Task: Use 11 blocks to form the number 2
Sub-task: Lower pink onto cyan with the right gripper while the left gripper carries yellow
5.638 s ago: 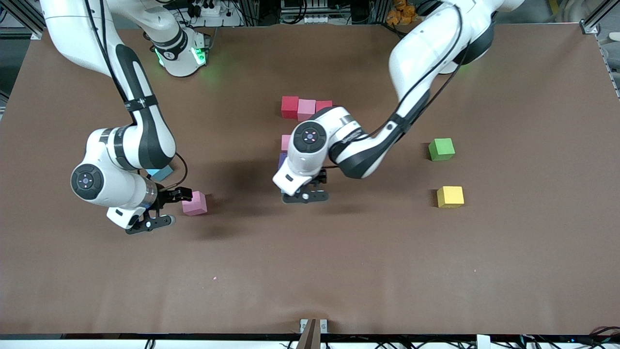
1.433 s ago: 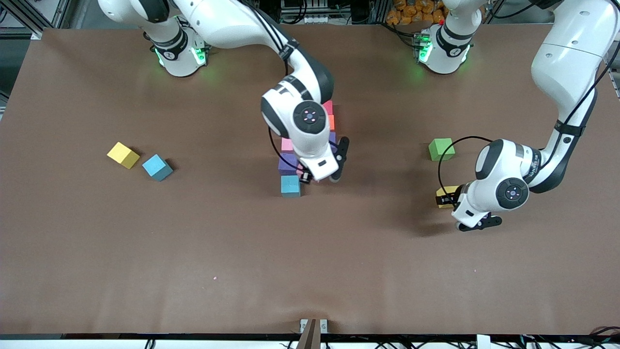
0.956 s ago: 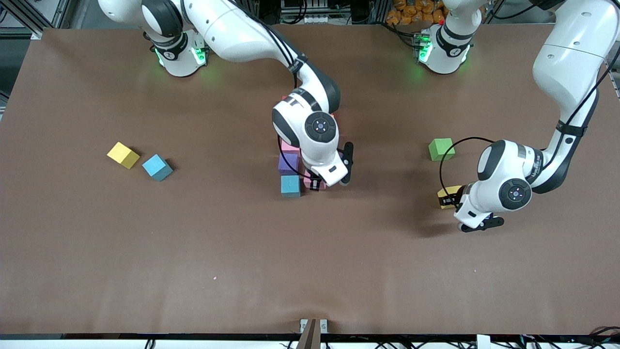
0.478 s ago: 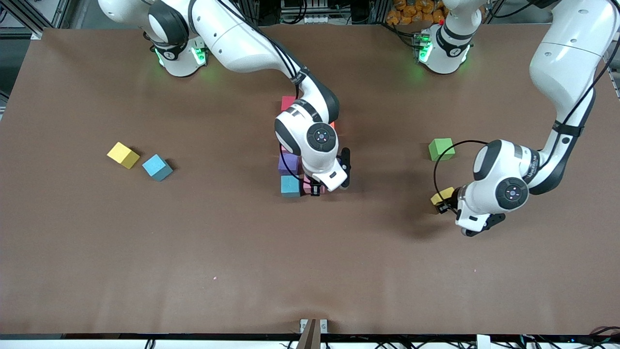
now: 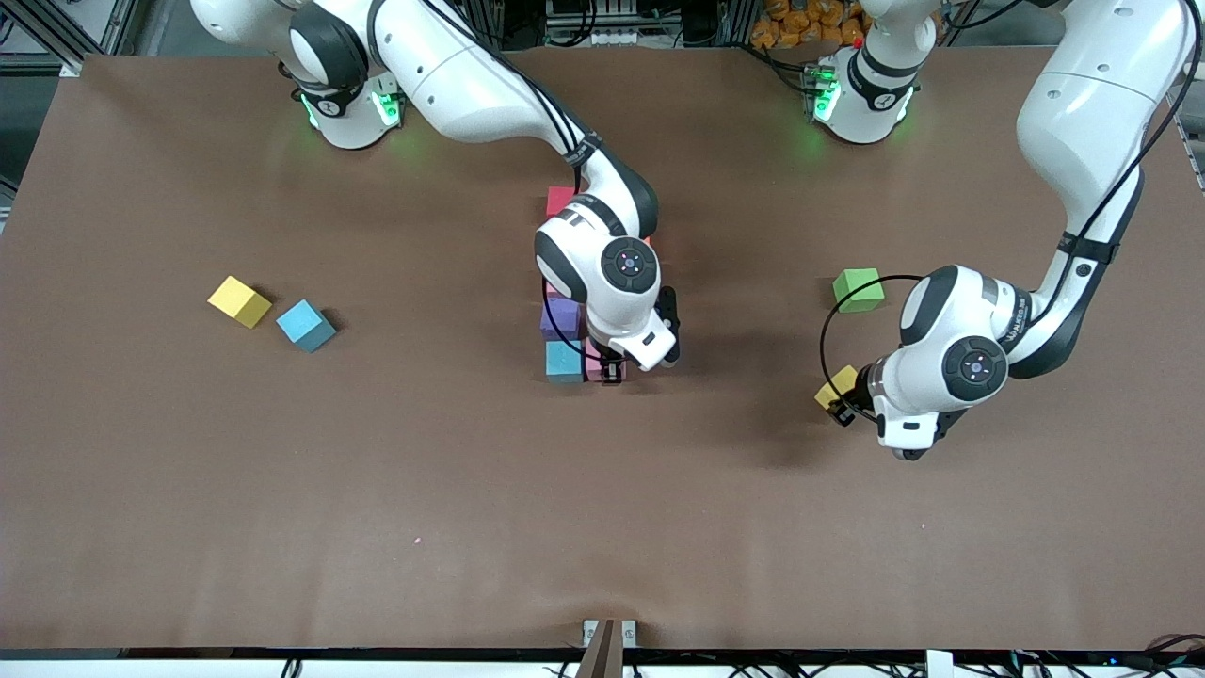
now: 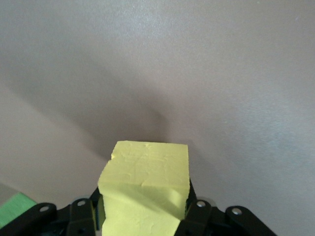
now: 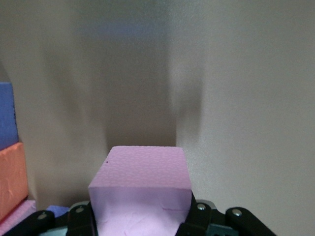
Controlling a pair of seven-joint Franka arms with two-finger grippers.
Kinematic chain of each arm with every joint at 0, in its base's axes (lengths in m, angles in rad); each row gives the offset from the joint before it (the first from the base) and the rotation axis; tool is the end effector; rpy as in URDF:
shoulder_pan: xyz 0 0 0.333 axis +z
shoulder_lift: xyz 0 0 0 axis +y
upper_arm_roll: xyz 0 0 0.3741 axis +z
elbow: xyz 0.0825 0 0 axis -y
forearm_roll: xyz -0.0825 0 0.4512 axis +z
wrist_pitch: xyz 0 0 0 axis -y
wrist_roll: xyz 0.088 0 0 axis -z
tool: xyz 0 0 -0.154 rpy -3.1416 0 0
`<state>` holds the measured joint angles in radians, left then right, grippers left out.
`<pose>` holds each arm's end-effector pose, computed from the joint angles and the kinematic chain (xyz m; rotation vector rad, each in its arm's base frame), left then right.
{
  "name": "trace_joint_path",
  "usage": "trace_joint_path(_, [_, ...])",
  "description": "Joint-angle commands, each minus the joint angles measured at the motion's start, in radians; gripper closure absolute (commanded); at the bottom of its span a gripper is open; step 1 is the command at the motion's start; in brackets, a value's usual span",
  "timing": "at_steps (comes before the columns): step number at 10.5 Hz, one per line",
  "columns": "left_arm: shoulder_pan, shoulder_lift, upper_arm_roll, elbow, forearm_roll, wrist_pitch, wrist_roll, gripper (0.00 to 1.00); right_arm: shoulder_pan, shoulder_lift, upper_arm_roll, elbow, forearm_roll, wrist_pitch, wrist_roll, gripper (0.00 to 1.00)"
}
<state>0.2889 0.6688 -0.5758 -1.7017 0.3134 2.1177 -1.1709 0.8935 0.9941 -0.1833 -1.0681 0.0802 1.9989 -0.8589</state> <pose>0.7178 -0.1520 0.2005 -2.8852 -1.1817 0.2495 0.6253 0.6120 0.1760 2.1191 2.2087 -0.0847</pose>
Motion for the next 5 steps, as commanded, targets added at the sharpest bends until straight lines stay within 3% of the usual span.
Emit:
trace_joint_path(1, [0.001, -0.035, -0.021, -0.007, -0.048, -0.002, -0.050, 0.61, -0.004, -0.003, 0.004, -0.022, -0.013, -0.003, -0.028, 0.73])
trace_joint_path(5, [-0.020, -0.014, -0.035, 0.016, -0.043, 0.005, -0.136, 0.62, -0.002, -0.005, 0.004, -0.027, -0.014, -0.009, -0.031, 0.72])
